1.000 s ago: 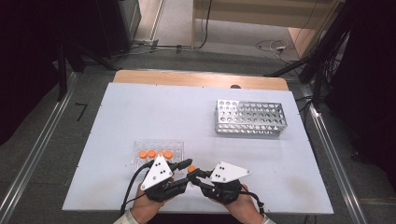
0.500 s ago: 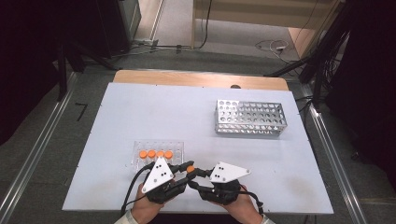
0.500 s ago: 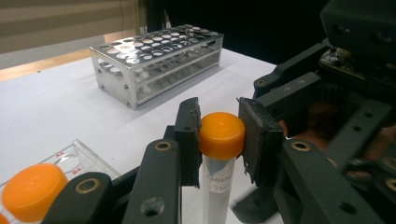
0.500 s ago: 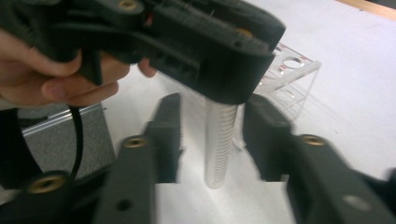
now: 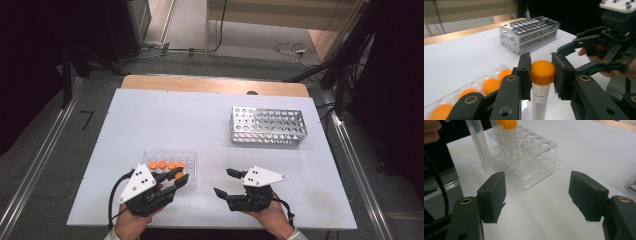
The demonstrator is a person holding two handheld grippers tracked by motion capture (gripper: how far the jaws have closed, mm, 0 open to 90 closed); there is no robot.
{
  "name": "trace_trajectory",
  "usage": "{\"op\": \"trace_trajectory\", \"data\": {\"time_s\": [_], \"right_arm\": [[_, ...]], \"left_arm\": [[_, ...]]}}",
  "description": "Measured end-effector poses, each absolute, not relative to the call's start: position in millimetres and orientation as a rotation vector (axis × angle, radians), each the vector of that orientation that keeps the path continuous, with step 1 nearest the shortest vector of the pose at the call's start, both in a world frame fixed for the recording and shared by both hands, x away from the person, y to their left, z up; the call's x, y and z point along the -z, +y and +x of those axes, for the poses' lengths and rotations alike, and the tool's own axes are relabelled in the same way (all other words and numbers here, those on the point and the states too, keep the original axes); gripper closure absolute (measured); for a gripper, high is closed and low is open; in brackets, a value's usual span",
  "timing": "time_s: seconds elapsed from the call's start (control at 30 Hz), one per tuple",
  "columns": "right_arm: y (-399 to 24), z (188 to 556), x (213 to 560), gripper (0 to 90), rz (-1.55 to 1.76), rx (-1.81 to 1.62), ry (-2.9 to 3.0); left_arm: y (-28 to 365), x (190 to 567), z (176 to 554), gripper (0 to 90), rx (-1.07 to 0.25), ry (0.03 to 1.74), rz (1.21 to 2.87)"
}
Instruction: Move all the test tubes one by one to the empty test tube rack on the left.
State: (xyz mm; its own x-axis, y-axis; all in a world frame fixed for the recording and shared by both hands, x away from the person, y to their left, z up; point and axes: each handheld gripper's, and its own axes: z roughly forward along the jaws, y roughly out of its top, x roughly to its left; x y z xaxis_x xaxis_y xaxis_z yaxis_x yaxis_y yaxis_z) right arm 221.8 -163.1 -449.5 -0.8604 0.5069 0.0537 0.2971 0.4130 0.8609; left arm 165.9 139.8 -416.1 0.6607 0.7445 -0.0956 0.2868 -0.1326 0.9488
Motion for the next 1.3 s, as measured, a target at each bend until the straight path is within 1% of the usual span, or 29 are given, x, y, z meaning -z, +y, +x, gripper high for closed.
{"op": "trace_trajectory", "data": {"time_s": [0.2, 0.43, 0.63, 0.83, 0.97, 1.1, 1.3], "right_arm": [[-179, 227, 451, 28.6, 0.769, -1.406, 2.414], [-190, 232, 451, 28.9, 0.811, -1.400, 2.380], [-191, 232, 452, 28.9, 0.816, -1.390, 2.376], [-190, 232, 454, 28.9, 0.818, -1.382, 2.383], [-189, 232, 454, 28.9, 0.820, -1.383, 2.382], [-189, 233, 455, 29.0, 0.821, -1.379, 2.385], [-188, 233, 455, 28.9, 0.826, -1.379, 2.385]], "left_arm": [[167, 400, 164, 70.0, -0.549, 0.926, 1.688], [182, 391, 163, 70.1, -0.584, 0.973, 1.697], [189, 391, 164, 70.0, -0.678, 1.009, 1.676], [197, 392, 167, 70.0, -0.735, 1.047, 1.645], [203, 393, 169, 70.0, -0.785, 1.076, 1.590], [205, 396, 175, 70.1, -0.800, 1.092, 1.562], [203, 402, 179, 70.0, -0.793, 1.094, 1.571]]}}
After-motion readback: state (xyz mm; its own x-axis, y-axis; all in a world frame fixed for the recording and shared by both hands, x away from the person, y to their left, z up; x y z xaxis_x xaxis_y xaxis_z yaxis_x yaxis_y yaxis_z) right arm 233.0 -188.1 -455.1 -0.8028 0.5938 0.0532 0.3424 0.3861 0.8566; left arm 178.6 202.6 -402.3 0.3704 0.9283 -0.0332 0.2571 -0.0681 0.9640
